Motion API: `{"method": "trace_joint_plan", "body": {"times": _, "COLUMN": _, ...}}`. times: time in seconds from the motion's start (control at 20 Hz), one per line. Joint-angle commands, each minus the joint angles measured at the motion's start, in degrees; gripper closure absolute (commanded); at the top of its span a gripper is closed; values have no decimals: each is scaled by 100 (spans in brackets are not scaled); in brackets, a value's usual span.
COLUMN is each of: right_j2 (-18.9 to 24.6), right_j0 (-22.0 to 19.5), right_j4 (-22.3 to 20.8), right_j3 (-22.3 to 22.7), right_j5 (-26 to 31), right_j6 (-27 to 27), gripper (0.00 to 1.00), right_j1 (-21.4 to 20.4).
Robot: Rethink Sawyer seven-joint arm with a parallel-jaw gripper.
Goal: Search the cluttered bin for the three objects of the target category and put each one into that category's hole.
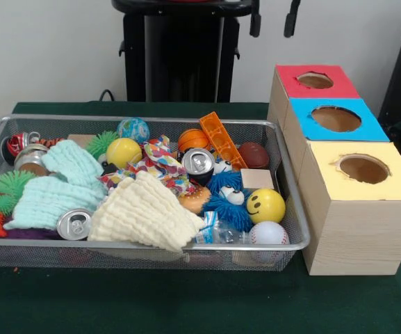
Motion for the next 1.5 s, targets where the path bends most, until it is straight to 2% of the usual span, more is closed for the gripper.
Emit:
{"method": "trace_joint_plan", "body": {"times": 0.05, "right_j2": 404, "right_j0": -302, "right_j4": -283, "right_j3": -560, "right_j5": 122, "right_j6": 199, "gripper": 0, "right_j1": 488}}
{"method": "trace_joint_plan", "body": {"times": 0.35, "right_j2": 566, "right_j0": -485, "right_j4": -645, "right_j3": -1058, "right_j5": 118, "right_j6": -216, "gripper": 0, "right_j1": 916}}
{"method": "trace_joint_plan", "body": {"times": 0.6, "right_j2": 569, "right_j0": -445, "right_j4": -969, "right_j3": -1577, "right_j5": 148, "right_j6": -217, "gripper": 0, "right_j1": 1267}}
{"method": "trace_joint_plan", "body": {"times": 0.8, "right_j2": 772, "right_j0": -576, "right_j4": -1172, "right_j3": -1884, "right_j5": 141, "right_j6": -372, "gripper": 0, "right_j1": 1493}}
{"method": "trace_joint_plan", "body": {"times": 0.9, "right_j2": 722, "right_j0": -526, "right_j4": -1430, "right_j3": -2135, "right_j5": 25, "right_j6": -384, "gripper": 0, "right_j1": 1645}}
{"method": "trace_joint_plan", "body": {"times": 1.2, "right_j2": 719, "right_j0": -677, "right_j4": -1134, "right_j3": -2467, "right_j5": -85, "right_j6": 264, "gripper": 0, "right_j1": 2027}}
{"method": "trace_joint_plan", "body": {"times": 1.4, "right_j2": 621, "right_j0": -700, "right_j4": -677, "right_j3": -2813, "right_j5": -177, "right_j6": 857, "gripper": 0, "right_j1": 2300}}
{"method": "trace_joint_plan", "body": {"times": 1.5, "right_j2": 613, "right_j0": -717, "right_j4": -565, "right_j3": -2962, "right_j5": -97, "right_j6": 920, "gripper": 0, "right_j1": 2353}}
